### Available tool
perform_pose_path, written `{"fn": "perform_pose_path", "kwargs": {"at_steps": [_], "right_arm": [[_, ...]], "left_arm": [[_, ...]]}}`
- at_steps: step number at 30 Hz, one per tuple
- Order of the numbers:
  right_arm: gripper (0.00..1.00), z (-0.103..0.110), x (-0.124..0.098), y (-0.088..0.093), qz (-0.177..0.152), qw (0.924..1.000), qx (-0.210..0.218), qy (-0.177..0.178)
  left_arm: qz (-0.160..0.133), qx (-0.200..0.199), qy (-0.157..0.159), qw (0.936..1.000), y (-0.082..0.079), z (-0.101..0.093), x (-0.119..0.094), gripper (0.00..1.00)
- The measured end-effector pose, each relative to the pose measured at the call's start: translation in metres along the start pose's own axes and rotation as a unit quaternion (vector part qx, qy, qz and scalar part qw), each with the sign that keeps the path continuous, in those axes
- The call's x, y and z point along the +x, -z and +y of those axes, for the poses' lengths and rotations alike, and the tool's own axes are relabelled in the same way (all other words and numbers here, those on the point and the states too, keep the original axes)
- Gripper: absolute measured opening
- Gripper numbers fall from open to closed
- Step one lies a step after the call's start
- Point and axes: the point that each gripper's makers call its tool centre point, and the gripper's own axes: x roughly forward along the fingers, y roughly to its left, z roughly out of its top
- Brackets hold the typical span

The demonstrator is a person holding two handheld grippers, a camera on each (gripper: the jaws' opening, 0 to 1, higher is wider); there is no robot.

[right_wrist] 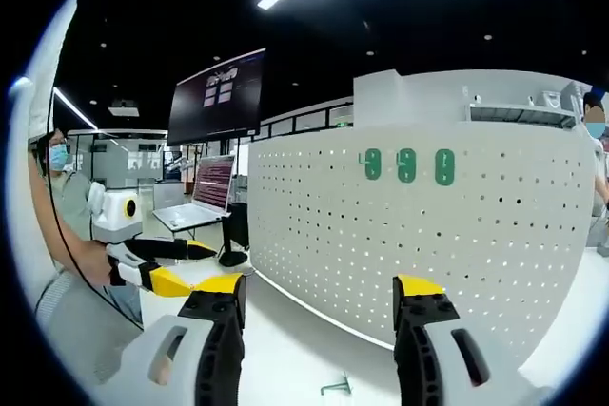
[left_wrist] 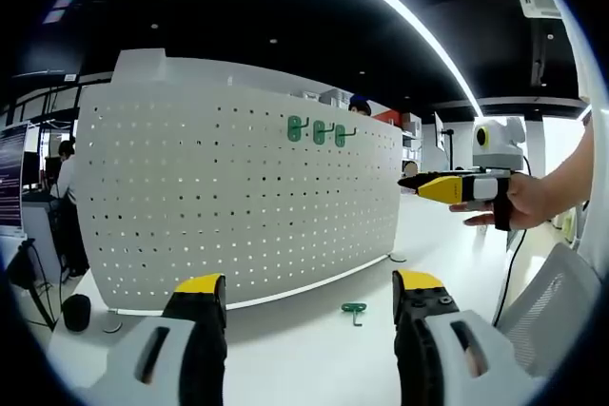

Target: Insert the hook assembly into the mounting plate slot until the hook locks in place.

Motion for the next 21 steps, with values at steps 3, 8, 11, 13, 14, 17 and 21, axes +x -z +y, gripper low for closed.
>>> {"fn": "perform_pose_path", "kwargs": {"at_steps": [3, 8, 11, 13, 14, 17, 21], "right_arm": [[0.62, 0.004, -0.005, 0.004, 0.002, 1.0000, -0.001, -0.002], [0.64, 0.008, -0.013, 0.012, 0.006, 1.0000, 0.003, -0.002], [0.65, 0.010, -0.017, 0.016, 0.009, 1.0000, 0.003, 0.000], [0.65, 0.010, -0.019, 0.019, 0.009, 0.9999, 0.007, 0.001], [0.65, 0.010, -0.021, 0.019, 0.009, 0.9999, 0.010, 0.003], [0.66, 0.010, -0.023, 0.022, 0.008, 0.9999, 0.012, 0.007], [0.66, 0.009, -0.027, 0.025, 0.008, 0.9997, 0.016, 0.013]], "left_arm": [[-0.001, -0.001, 0.000, 1.0000, 0.000, 0.000, 0.000, 0.73], [-0.001, -0.001, 0.001, 1.0000, 0.000, -0.001, 0.000, 0.74], [-0.001, -0.002, 0.001, 1.0000, -0.001, -0.002, 0.000, 0.74], [-0.001, -0.001, 0.003, 1.0000, 0.000, -0.002, 0.001, 0.74], [0.000, -0.001, 0.003, 1.0000, 0.000, -0.002, 0.001, 0.74], [-0.002, -0.001, 0.004, 1.0000, -0.002, -0.003, 0.001, 0.75], [0.000, -0.001, 0.005, 1.0000, 0.000, -0.003, 0.001, 0.75]]}}
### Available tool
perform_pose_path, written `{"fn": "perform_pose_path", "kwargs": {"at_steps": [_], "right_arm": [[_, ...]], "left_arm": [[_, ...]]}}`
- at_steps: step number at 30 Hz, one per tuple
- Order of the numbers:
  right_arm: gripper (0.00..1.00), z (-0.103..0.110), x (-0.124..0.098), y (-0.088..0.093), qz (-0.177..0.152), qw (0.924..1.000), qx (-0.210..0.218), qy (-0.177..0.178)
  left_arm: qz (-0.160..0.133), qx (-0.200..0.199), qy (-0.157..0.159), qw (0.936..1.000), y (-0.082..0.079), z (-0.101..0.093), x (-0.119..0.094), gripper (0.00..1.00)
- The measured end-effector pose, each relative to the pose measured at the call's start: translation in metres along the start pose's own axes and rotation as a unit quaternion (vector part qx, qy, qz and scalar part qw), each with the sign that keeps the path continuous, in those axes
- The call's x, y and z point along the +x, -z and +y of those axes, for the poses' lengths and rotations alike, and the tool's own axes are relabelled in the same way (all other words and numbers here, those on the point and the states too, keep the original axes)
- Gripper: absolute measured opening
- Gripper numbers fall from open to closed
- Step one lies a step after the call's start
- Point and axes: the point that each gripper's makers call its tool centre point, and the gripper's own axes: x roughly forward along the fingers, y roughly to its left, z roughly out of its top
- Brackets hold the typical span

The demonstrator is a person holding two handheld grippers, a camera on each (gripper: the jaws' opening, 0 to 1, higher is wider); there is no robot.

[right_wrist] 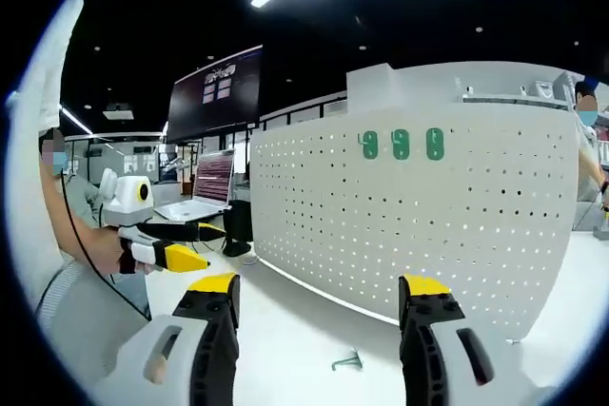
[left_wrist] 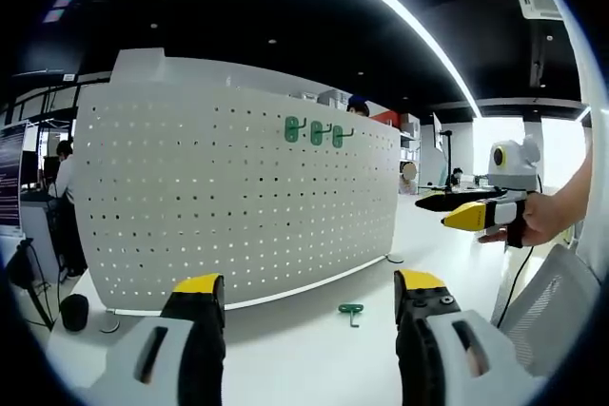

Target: Insert the hook assembly into the mounting plate slot until the hook locks in place.

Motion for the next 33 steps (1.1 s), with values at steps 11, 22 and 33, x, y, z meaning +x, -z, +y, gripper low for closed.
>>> {"fn": "perform_pose_path", "kwargs": {"at_steps": [11, 22, 33], "right_arm": [[0.67, -0.003, -0.013, 0.007, -0.004, 0.9997, 0.011, 0.022], [0.68, -0.005, -0.018, 0.016, -0.002, 0.9991, 0.021, 0.035], [0.68, -0.006, -0.018, 0.020, 0.001, 0.9990, 0.022, 0.039]], "left_arm": [[0.001, 0.001, 0.003, 1.0000, -0.001, -0.002, 0.000, 0.75], [0.004, 0.000, 0.006, 1.0000, 0.001, -0.004, 0.000, 0.75], [0.010, 0.005, 0.013, 0.9999, 0.002, -0.008, 0.001, 0.75]]}}
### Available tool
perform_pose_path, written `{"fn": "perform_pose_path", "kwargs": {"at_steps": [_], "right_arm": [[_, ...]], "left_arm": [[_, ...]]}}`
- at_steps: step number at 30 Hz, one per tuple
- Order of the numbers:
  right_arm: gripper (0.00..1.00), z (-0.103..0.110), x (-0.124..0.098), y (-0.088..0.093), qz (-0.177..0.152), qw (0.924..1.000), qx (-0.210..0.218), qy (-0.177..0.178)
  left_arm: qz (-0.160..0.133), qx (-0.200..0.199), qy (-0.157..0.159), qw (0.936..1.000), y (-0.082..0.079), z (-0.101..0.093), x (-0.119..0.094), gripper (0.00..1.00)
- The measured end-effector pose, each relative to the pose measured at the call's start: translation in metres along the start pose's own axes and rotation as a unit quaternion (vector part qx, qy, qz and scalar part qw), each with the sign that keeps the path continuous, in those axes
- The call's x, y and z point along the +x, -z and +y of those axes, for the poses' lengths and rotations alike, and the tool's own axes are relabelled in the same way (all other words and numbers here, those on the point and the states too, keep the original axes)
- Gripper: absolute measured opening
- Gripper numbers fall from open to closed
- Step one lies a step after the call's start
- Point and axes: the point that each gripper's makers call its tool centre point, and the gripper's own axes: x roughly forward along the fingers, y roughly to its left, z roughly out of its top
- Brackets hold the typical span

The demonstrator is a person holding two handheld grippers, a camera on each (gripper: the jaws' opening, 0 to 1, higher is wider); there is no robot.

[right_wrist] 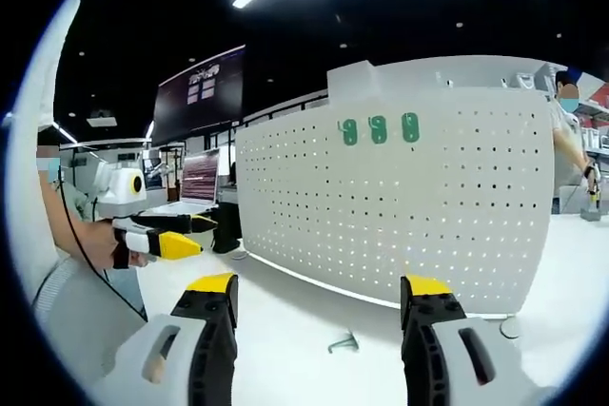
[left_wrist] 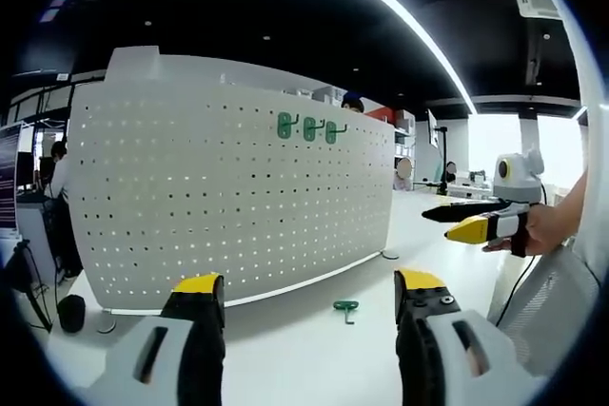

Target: Insert the hook assembly into the mounting plate slot until the hook locks in place.

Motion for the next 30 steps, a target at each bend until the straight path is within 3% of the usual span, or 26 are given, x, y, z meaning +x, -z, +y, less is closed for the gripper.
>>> {"fn": "perform_pose_path", "kwargs": {"at_steps": [23, 30], "right_arm": [[0.66, -0.001, -0.001, 0.000, 0.003, 1.0000, -0.001, 0.000], [0.64, -0.001, -0.001, 0.004, 0.009, 1.0000, 0.000, -0.001]], "left_arm": [[0.027, 0.030, 0.046, 0.9981, 0.000, -0.013, 0.016, 0.74], [0.050, 0.050, 0.082, 0.9941, 0.001, -0.014, 0.025, 0.71]]}}
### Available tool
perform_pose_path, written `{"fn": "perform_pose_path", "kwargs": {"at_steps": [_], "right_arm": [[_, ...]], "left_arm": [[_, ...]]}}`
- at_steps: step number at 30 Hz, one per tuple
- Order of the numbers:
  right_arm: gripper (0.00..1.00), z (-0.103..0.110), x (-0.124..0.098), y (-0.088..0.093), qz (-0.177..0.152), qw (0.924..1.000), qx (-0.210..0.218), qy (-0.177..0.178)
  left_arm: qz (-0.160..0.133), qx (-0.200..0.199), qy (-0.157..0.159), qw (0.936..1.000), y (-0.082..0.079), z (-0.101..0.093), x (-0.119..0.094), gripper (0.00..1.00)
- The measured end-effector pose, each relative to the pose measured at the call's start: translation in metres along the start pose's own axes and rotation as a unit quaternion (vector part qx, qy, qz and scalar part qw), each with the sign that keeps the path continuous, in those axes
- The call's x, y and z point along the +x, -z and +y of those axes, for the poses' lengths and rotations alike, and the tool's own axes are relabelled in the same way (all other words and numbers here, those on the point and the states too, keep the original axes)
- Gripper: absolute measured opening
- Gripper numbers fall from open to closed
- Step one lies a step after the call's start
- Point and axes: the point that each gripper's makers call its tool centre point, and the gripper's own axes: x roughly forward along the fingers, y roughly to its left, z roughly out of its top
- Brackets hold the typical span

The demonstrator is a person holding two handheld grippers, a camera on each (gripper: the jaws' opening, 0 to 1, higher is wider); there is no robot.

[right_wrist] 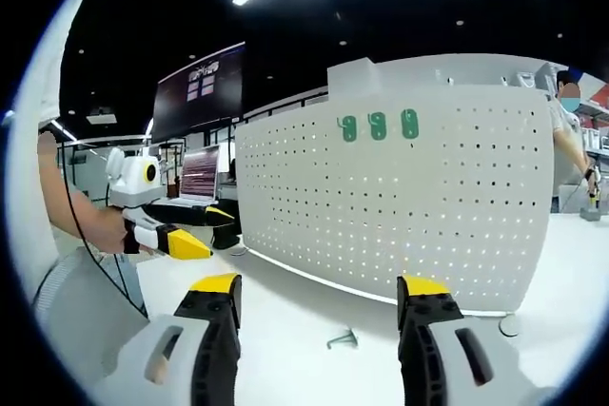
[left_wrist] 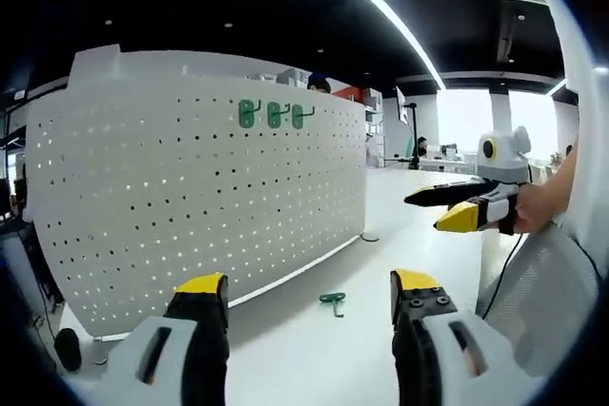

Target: Insert the hook assembly into the mounting plate slot until the hook locks in place.

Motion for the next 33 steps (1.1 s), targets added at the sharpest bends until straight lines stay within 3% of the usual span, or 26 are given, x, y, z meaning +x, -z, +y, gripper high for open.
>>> {"fn": "perform_pose_path", "kwargs": {"at_steps": [10, 16, 33], "right_arm": [[0.63, 0.000, 0.000, 0.001, 0.002, 1.0000, 0.000, 0.000], [0.62, 0.003, 0.000, 0.001, 0.002, 1.0000, -0.002, -0.005], [0.61, 0.001, 0.000, 0.000, 0.001, 1.0000, 0.004, -0.002]], "left_arm": [[0.048, 0.046, 0.049, 0.9966, 0.011, -0.005, 0.012, 0.76], [0.071, 0.052, 0.073, 0.9935, 0.017, -0.010, 0.018, 0.75], [0.126, 0.093, 0.125, 0.9798, 0.029, -0.011, 0.037, 0.74]]}}
